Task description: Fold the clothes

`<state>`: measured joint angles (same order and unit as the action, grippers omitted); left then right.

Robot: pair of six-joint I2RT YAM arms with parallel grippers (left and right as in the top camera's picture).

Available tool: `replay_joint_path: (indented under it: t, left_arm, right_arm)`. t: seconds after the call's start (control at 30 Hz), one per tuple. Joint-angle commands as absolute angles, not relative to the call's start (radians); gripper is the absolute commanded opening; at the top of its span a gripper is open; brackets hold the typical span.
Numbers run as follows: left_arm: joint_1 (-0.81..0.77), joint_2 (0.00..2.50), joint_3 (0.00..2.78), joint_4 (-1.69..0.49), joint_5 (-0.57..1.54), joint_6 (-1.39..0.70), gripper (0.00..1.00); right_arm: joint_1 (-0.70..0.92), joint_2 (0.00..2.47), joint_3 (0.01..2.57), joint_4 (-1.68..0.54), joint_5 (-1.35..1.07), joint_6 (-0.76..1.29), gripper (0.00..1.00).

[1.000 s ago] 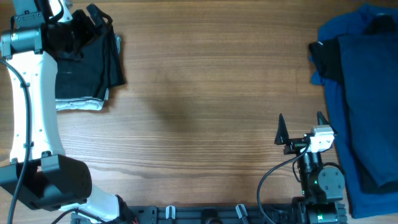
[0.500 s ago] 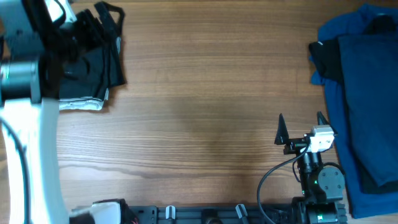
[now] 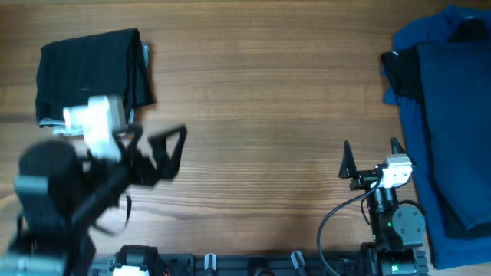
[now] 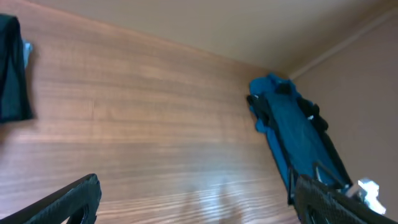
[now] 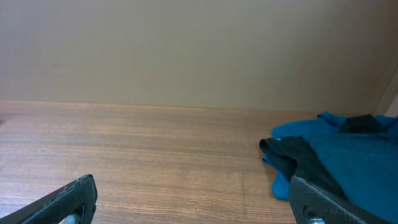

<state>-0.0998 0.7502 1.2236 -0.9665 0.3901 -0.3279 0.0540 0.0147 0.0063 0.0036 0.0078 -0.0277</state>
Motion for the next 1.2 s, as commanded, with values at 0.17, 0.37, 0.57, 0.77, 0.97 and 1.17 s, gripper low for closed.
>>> replay_joint_path:
  t: [0.17, 0.37, 0.57, 0.77, 0.97, 1.17]
  left_arm:
    - [-0.065, 0.401, 0.815, -0.899, 0.357, -0.323, 1.0]
    - [-0.06, 0.281, 0.569, -0.649, 0.358, -0.323, 1.0]
    - [-0.06, 0.149, 0.306, -0.237, 0.342, -0.323, 1.0]
    - [-0.074, 0.082, 0.159, -0.031, 0.308, -0.323, 1.0]
    - [-0.113, 0.038, 0.1, -0.017, 0.189, -0.323, 1.0]
    - [-0.114, 0.012, 0.064, -0.014, 0.142, -0.323, 1.0]
  right_arm:
    - [0.059, 0.004, 0.005, 0.007, 0.001, -0.023, 0.99]
    - [0.059, 0.004, 0.005, 0.007, 0.001, -0.023, 1.0]
    - [0.059, 0.004, 0.005, 0.007, 0.001, -0.023, 0.99]
    - [0.059, 0.004, 0.005, 0.007, 0.001, -0.023, 1.0]
    - [0.059, 0.004, 0.005, 0.007, 0.001, -0.023, 1.0]
    - [0.059, 0.004, 0.005, 0.007, 0.001, -0.023, 0.99]
